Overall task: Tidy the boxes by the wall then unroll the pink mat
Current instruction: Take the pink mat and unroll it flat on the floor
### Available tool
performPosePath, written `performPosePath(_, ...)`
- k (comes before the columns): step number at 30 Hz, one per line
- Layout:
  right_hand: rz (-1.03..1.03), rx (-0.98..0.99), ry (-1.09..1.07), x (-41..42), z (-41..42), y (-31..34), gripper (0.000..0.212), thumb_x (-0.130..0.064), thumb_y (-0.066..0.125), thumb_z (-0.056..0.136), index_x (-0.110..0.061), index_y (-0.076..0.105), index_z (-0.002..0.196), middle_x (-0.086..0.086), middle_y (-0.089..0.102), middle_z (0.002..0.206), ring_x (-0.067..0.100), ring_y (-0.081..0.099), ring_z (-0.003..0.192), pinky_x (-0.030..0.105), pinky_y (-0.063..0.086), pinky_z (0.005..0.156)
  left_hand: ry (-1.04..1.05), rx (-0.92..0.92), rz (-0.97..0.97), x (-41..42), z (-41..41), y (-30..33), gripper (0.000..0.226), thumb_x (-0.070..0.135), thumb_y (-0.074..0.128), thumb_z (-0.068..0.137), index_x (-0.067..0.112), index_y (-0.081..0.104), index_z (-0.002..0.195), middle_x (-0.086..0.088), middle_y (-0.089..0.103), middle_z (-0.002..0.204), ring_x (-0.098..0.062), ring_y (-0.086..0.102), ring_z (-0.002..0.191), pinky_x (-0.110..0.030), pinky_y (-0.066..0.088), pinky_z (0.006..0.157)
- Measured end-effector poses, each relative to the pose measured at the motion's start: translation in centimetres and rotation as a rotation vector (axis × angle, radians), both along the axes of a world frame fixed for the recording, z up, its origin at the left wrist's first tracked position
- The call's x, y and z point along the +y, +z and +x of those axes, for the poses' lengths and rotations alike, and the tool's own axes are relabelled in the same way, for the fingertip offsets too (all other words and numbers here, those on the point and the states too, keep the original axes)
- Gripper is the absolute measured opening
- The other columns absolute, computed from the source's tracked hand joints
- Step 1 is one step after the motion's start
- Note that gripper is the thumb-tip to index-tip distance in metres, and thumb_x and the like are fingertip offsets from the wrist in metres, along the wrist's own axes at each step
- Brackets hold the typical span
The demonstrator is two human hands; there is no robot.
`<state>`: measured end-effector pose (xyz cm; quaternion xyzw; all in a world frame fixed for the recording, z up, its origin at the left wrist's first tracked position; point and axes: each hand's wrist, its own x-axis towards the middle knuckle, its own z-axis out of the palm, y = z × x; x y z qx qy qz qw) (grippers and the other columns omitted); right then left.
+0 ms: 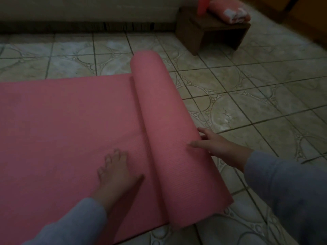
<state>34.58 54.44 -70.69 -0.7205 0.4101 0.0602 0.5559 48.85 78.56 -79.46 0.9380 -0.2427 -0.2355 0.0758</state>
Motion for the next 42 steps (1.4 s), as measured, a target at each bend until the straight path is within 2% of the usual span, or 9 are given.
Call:
performPosePath(5,-0.136,0.064,0.106,2.6,2.1,0.6,0.126,-0.067,0.081,0.042,-0.022,0.024,0.146,-0.010,0.052,0.124,0.007,0.053,0.105,0.015,0.041,0.081,-0.045,0.019,-0.039,-1.3,-0.6,0.2,0.104,0.073,0.054,0.070,0.022,0.009,0.149,-0.002,-0.005,0.160,-0.031,-0.002,0.146,-0.057,0.013,0.113)
performPosePath(10,-0.271,0.182,0.075,5.2,3.4,-1.1,0.164,-0.077,0.074,0.014,-0.027,-0.003,0.150,0.007,0.034,0.149,0.025,0.040,0.131,0.037,0.036,0.108,-0.092,0.014,-0.046,-1.6,-0.6,-0.2,0.099,0.075,0.045,0.073,0.025,0.006,0.149,-0.002,-0.008,0.160,-0.030,-0.008,0.146,-0.058,0.007,0.114)
performPosePath(14,-0.294,0.193,0.053,3.0,2.7,-1.4,0.153,-0.062,0.085,0.024,-0.024,0.005,0.148,0.007,0.042,0.141,0.024,0.048,0.122,0.035,0.040,0.102,-0.085,-0.023,-0.062,-1.2,-1.0,-0.8,0.105,0.084,0.036,0.067,0.028,0.006,0.149,-0.001,-0.009,0.160,-0.028,-0.008,0.146,-0.057,0.004,0.114)
performPosePath(18,-0.089,0.117,-0.051,-1.4,-0.3,-1.2,0.118,-0.039,0.093,0.041,-0.019,0.032,0.140,-0.002,0.057,0.120,0.011,0.060,0.096,0.025,0.048,0.075,-0.062,-0.054,-0.088,-1.5,-1.4,-1.5,0.112,0.090,0.033,0.060,0.028,0.004,0.149,-0.001,-0.009,0.160,-0.027,-0.010,0.146,-0.057,0.001,0.114)
performPosePath(27,-0.015,0.017,-0.232,-4.5,-3.1,-0.9,0.062,-0.022,0.066,0.083,-0.020,0.042,0.141,0.001,0.063,0.112,0.008,0.060,0.081,0.024,0.038,0.061,-0.063,-0.070,-0.076,-1.9,-1.6,-2.4,0.115,0.086,0.040,0.059,0.030,-0.004,0.149,0.000,-0.017,0.159,-0.030,-0.017,0.145,-0.062,-0.002,0.111)
performPosePath(32,-0.204,0.051,-0.114,-2.3,-1.0,0.2,0.108,-0.057,0.075,0.064,-0.016,0.022,0.148,-0.005,0.045,0.127,0.011,0.049,0.107,0.022,0.040,0.085,-0.077,-0.076,-0.083,-3.0,-1.6,-2.4,0.116,0.084,0.042,0.061,0.024,-0.004,0.149,0.002,-0.015,0.159,-0.027,-0.015,0.145,-0.060,-0.002,0.112)
performPosePath(35,-0.377,0.159,0.001,-0.8,0.3,-0.5,0.144,-0.072,0.077,0.036,-0.017,0.010,0.151,0.004,0.031,0.150,0.024,0.035,0.134,0.040,0.033,0.109,-0.089,-0.045,-0.103,-4.1,-2.0,-2.3,0.117,0.082,0.046,0.062,0.023,-0.005,0.149,0.001,-0.016,0.159,-0.026,-0.017,0.145,-0.060,-0.004,0.112)
performPosePath(38,-0.426,0.218,0.039,-1.0,0.7,-1.1,0.152,-0.070,0.080,0.030,-0.018,0.006,0.151,0.010,0.028,0.152,0.028,0.031,0.137,0.044,0.031,0.110,-0.116,-0.036,-0.101,-5.2,-2.4,-2.1,0.118,0.083,0.048,0.060,0.026,-0.005,0.149,0.001,-0.017,0.159,-0.028,-0.017,0.145,-0.060,-0.005,0.111)
performPosePath(42,-0.311,0.141,-0.021,-3.6,-0.5,-0.9,0.141,-0.051,0.090,0.037,-0.021,0.012,0.150,0.003,0.042,0.142,0.016,0.048,0.114,0.026,0.037,0.092,-0.117,-0.035,-0.058,-5.9,-2.8,-2.0,0.126,0.089,0.045,0.053,0.026,-0.008,0.148,0.000,-0.022,0.157,-0.030,-0.020,0.143,-0.064,-0.008,0.109)
